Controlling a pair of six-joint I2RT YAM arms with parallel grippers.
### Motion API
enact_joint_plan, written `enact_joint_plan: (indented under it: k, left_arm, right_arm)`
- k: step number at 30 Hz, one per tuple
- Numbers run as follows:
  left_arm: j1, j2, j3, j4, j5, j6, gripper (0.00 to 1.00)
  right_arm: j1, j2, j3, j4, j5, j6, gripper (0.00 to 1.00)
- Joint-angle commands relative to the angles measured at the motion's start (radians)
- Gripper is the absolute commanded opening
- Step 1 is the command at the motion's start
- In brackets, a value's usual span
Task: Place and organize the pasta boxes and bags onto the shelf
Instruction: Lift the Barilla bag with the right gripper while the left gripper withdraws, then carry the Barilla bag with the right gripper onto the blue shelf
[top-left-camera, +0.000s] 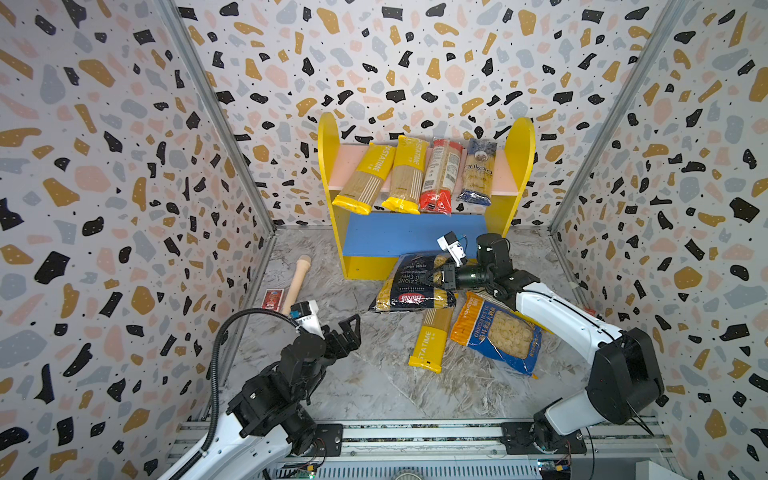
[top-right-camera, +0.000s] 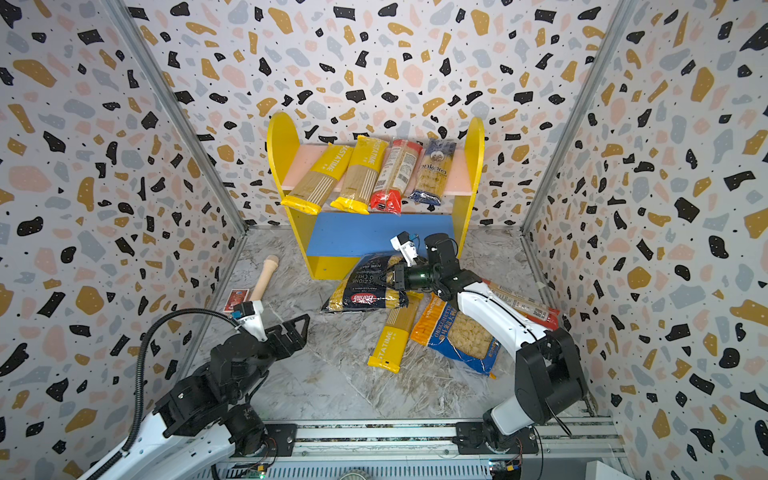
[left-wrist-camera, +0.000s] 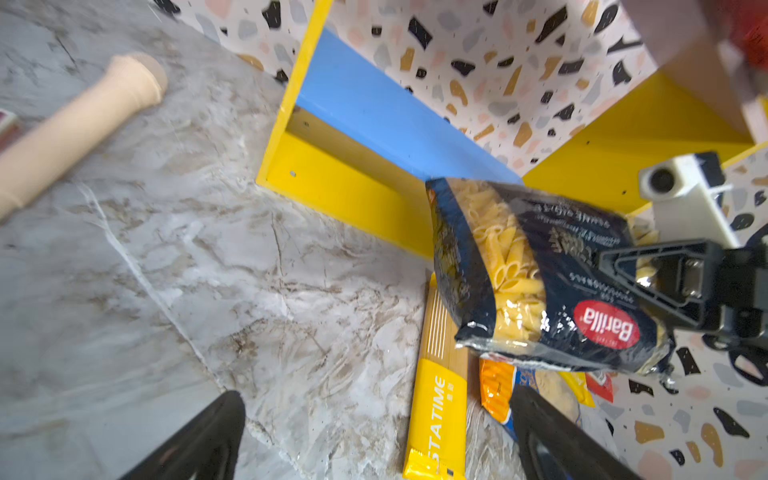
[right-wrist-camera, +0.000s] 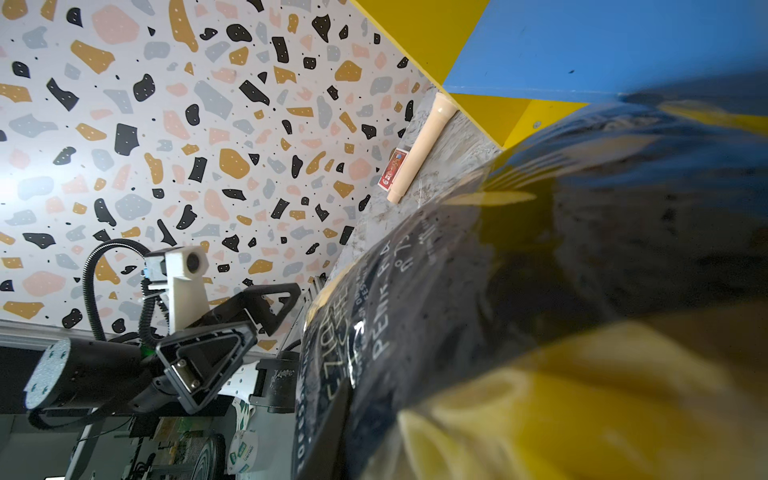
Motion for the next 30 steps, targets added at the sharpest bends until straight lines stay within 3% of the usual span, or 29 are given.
enact_joint_plan:
  k: [1, 23, 30]
  left_arm:
    - [0.006, -0.016, 0.029, -0.038, -0.079, 0.003, 1.00]
    - [0.006, 0.012, 0.046, -0.025, -0.067, 0.027, 0.99]
    - [0.006, -0.003, 0.040, -0.027, -0.066, 0.026, 1.00]
  right_arm:
    - [-0.016, -0.046, 0.135, 0.326, -0.087, -0.051, 0.11]
    - [0.003, -0.143, 0.159, 0.384, -0.142, 0.040, 0.11]
    - [0.013, -0.178, 0.167, 0.358, -0.130, 0.001, 0.11]
